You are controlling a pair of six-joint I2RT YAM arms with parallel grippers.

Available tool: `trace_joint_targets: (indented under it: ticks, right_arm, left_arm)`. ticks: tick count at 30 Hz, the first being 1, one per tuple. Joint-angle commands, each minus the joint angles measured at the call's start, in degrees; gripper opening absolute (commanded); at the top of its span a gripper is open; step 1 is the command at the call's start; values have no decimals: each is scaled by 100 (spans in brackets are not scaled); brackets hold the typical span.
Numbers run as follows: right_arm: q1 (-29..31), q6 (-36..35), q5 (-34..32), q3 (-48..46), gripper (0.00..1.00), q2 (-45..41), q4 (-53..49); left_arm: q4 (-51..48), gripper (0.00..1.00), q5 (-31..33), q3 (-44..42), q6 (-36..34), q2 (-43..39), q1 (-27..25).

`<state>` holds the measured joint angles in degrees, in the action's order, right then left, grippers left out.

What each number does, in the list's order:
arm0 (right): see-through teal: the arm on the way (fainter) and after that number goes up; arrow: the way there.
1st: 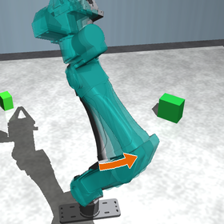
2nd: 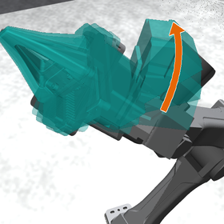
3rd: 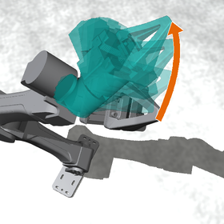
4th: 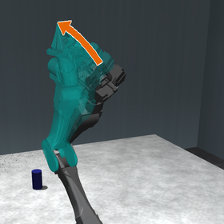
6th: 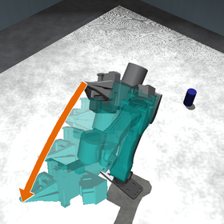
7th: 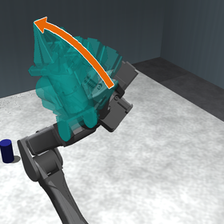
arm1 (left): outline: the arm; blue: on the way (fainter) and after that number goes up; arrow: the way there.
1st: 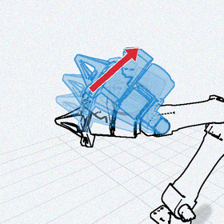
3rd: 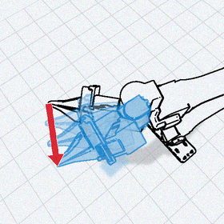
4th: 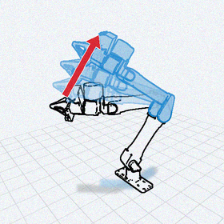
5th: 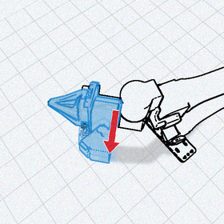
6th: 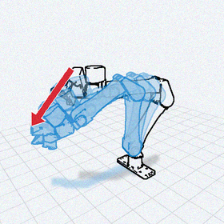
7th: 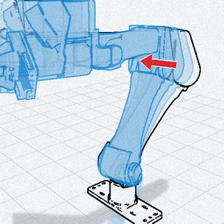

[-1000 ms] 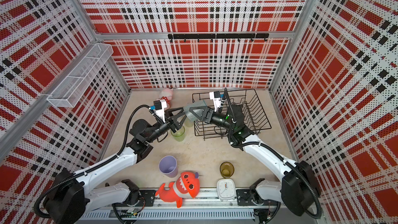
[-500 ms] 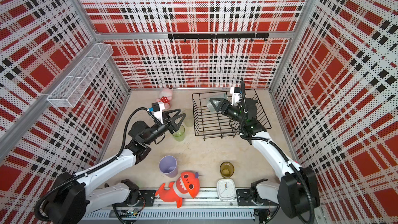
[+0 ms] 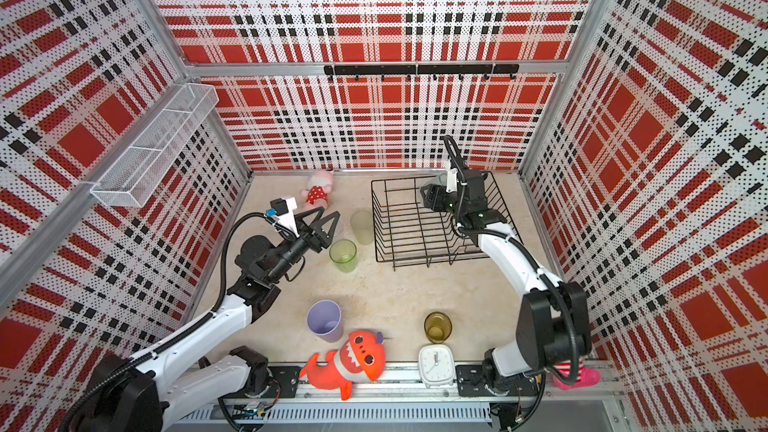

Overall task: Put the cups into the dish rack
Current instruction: 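Lower the teal cup into the rack and open the right gripper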

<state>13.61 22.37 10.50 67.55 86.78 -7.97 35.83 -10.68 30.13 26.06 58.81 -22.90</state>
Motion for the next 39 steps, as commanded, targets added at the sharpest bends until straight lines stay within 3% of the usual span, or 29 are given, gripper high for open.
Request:
trace_joint_targets:
  ticks: [1,8,19,21,39]
  right_arm:
    - [32,-608,-420,261,62,335,-46]
    - [402,-1298,-1241,647,63,1238,196]
    - [497,-1658,-1484,1512,64,2599,65]
    - [500,-1722,-1608,1665,64,2762,6]
    - [424,-1636,-2105,1924,68,3531,225]
  left_arm:
    - [-446,84,512,-54,87,-228,253]
    - [-1014,85,780,-137,294,-498,737]
    - [-1700,84,952,-85,175,-667,826]
    - [-1711,85,1020,-93,178,-667,1003]
    - [-1691,86,980,-54,193,-515,1002]
